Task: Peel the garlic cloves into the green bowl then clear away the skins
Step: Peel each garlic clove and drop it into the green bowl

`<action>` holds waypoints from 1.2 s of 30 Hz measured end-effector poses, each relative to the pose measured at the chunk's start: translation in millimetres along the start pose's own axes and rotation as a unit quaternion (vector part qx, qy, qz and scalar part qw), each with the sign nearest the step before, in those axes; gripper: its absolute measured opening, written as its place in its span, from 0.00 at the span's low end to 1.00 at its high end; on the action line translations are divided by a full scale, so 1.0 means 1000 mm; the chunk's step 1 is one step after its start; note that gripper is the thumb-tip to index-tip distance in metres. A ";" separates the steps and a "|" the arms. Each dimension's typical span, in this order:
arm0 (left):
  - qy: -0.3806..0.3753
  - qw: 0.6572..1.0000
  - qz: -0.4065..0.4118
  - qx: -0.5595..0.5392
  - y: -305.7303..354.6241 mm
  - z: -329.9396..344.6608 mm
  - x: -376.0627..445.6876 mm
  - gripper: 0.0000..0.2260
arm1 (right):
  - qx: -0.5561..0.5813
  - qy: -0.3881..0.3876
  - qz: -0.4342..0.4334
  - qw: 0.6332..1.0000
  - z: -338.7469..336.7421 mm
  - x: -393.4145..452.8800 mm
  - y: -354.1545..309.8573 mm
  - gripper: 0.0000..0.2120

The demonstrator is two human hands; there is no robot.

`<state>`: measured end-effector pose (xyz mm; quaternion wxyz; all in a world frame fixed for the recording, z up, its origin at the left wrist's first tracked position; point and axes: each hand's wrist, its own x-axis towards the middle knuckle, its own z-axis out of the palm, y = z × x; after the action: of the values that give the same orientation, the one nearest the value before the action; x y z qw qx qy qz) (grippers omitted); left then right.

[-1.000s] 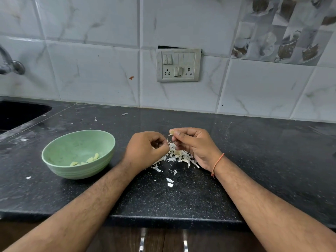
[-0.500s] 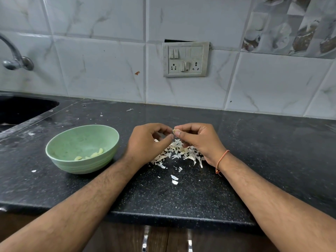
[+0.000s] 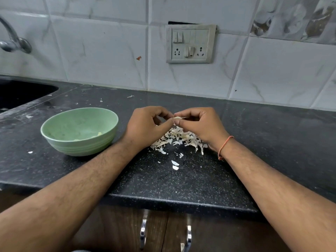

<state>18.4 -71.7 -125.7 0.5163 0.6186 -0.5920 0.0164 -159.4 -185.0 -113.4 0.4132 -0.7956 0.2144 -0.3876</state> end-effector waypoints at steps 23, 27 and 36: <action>-0.044 0.999 -0.016 0.024 0.001 -0.002 0.001 0.04 | -0.227 0.004 -0.179 0.957 0.003 -0.002 -0.006 0.08; -0.029 0.999 -0.032 0.001 0.002 -0.003 0.002 0.03 | -0.211 -0.004 -0.150 0.966 0.001 -0.001 -0.004 0.09; -0.034 0.980 -0.107 -0.162 0.004 -0.001 0.003 0.02 | -0.015 -0.021 -0.014 1.000 -0.004 -0.002 -0.007 0.16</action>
<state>17.1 -72.1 -120.4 0.5883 0.5865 -0.5344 -0.1560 -164.0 -182.0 -107.2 0.4005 -0.8125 0.2005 -0.3730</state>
